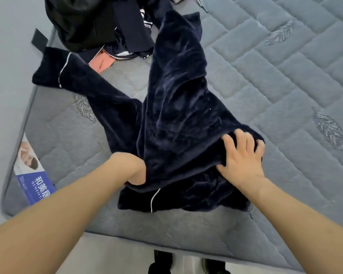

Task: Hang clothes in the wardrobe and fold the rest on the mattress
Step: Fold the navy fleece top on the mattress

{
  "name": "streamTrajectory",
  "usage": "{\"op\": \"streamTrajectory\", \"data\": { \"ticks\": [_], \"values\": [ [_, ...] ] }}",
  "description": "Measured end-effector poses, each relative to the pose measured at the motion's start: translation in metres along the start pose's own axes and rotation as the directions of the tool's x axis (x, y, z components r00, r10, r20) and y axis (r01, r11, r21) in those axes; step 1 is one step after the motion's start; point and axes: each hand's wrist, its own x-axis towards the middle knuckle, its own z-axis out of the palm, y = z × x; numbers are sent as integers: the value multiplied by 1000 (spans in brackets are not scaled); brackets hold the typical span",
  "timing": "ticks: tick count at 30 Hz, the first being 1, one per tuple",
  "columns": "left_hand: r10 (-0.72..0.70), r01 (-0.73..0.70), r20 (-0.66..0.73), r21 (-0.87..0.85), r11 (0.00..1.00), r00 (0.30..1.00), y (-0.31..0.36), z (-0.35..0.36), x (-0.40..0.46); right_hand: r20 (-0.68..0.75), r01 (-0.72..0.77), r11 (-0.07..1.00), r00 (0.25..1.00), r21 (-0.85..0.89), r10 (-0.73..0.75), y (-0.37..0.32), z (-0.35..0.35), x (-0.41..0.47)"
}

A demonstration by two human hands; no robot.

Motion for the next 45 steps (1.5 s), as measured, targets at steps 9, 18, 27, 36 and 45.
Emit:
{"op": "streamTrajectory", "data": {
  "ticks": [9,18,27,36,45],
  "values": [
    [175,-237,-455,-82,968,873,50,22,1,472,-508,677,842,532,260,38,-24,14],
    [-341,-389,-439,-898,208,831,-40,-31,-33,675,-630,-301,735,716,68,56,-49,28],
    [-57,-499,-648,-637,588,759,12,18,-18,863,-862,28,504,505,-35,6,-42,31],
    [-223,-200,-280,-925,323,934,87,22,-7,525,-566,-179,819,805,-230,-20,-95,69],
    [-536,-281,108,-756,-591,837,-9,5,0,651,-601,306,754,738,-90,17,-92,82]
  ]
}}
